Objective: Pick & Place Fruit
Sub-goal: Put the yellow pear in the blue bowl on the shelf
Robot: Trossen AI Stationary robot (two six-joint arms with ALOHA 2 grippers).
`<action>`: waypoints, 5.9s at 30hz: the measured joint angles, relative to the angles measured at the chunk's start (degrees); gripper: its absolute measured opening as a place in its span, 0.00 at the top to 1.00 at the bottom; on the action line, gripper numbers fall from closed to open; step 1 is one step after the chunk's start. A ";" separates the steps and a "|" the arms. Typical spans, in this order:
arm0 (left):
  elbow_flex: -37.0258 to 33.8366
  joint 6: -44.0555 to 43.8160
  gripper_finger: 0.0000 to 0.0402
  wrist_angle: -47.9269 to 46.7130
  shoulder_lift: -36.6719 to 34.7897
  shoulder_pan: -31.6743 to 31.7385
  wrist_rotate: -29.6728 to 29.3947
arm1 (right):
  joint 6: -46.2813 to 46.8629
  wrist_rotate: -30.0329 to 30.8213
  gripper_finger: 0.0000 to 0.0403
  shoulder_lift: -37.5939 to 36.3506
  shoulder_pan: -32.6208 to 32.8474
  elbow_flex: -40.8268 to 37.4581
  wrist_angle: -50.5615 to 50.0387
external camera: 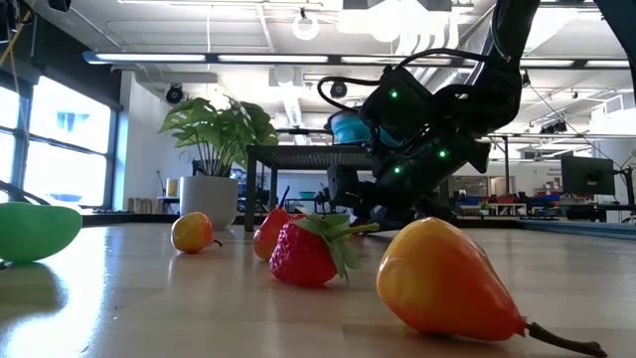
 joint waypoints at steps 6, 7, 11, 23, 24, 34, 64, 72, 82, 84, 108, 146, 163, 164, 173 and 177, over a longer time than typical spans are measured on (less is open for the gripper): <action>0.00 -0.02 0.38 0.02 0.00 0.00 0.00 | 0.04 -0.55 0.69 0.00 1.05 0.02 0.18; 0.00 -0.02 0.38 0.02 0.00 0.00 0.00 | 0.04 -0.65 0.69 0.00 1.39 0.02 0.23; 0.00 -0.04 0.38 0.04 0.00 0.00 0.02 | -0.04 -1.01 0.69 0.00 2.80 0.02 1.15; 0.00 -0.07 0.38 0.09 0.00 0.00 0.04 | -4.71 -6.82 0.69 -6.25 8.72 -0.08 2.66; 0.00 -0.07 0.38 0.09 0.00 0.00 0.04 | -5.19 -7.02 0.69 -7.27 9.24 -0.08 2.88; 0.00 -0.05 0.38 0.04 0.00 0.00 0.04 | -8.70 -6.42 0.69 -17.71 13.34 0.00 3.76; -0.02 0.24 0.38 -0.01 -0.49 0.00 2.48 | -32.83 9.72 0.69 -32.08 13.06 21.69 -16.41; -0.02 0.02 0.38 0.07 -1.02 0.00 -0.07 | -32.52 3.64 0.70 -32.13 5.59 32.29 -35.44; -0.02 0.00 0.38 0.09 -1.09 0.02 -3.39 | -25.58 -17.75 0.70 -32.13 -8.98 36.89 -51.60; -0.02 0.00 0.38 0.09 -1.09 0.02 -3.82 | -25.45 -21.99 0.70 -32.10 -11.79 36.89 -53.49; -0.02 -0.02 0.38 -0.01 -1.09 0.03 -5.70 | -32.52 -33.75 0.70 -27.87 -27.33 36.94 -71.51; -0.02 -0.04 0.38 0.02 -1.08 0.00 -5.45 | -32.22 -40.01 0.66 -37.50 -23.74 36.89 -62.97; -0.02 0.42 0.38 -0.02 -1.04 0.02 11.68 | -19.30 -39.09 0.89 -50.28 -8.54 36.87 -69.49; -0.02 0.42 0.38 0.00 -0.85 0.02 13.16 | -18.04 -37.71 0.90 -50.54 -6.96 36.87 -70.72; -0.02 -2.03 0.38 0.09 4.41 0.02 18.46 | -8.33 -22.46 0.99 -50.33 11.19 36.87 -71.85; -0.02 -3.26 0.38 0.10 8.82 0.02 19.21 | -4.83 -13.31 0.99 -49.54 17.49 36.87 -71.08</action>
